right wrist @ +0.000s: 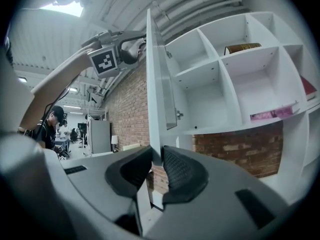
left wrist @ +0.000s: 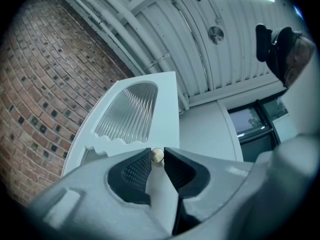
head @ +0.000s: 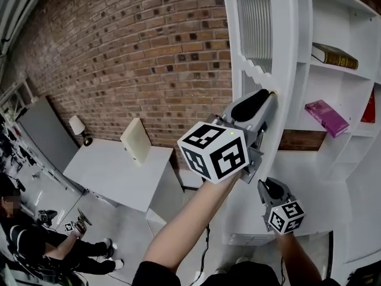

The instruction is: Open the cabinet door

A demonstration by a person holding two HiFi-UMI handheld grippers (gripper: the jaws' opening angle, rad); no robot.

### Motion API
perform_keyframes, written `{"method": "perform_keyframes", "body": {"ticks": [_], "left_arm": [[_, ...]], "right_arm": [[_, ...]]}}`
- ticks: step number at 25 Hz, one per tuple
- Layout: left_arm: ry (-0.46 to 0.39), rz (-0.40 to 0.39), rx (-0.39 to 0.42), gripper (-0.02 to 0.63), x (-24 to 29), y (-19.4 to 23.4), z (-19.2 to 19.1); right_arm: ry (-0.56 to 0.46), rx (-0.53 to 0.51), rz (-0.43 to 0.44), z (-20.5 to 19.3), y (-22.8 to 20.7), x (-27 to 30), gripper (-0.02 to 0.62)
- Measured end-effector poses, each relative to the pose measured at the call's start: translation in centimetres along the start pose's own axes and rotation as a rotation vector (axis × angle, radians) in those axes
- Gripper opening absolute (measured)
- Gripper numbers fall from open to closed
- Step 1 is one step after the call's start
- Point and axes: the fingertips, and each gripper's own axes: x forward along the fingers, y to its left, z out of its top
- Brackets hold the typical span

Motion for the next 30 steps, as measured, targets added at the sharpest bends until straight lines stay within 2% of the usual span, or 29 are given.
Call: {"method": "perform_keyframes", "body": {"ticks": [12, 20, 30], "left_arm": [[0.006, -0.022, 0.021, 0.086, 0.0, 0.0, 0.0], [-0.002, -0.066, -0.005, 0.086, -0.7, 0.4, 0.0], [0.032, -0.128, -0.039, 0.086, -3.4, 1.8, 1.5]], "right_arm": [[-0.015, -0.004, -0.043, 0.1, -0.2, 0.1, 0.069], [-0.066, 0.002, -0.090, -0.3, 0.5, 0.5, 0.069], [-0.068, -0.002, -0.163, -0.3, 3.9, 2.0, 0.069]]}}
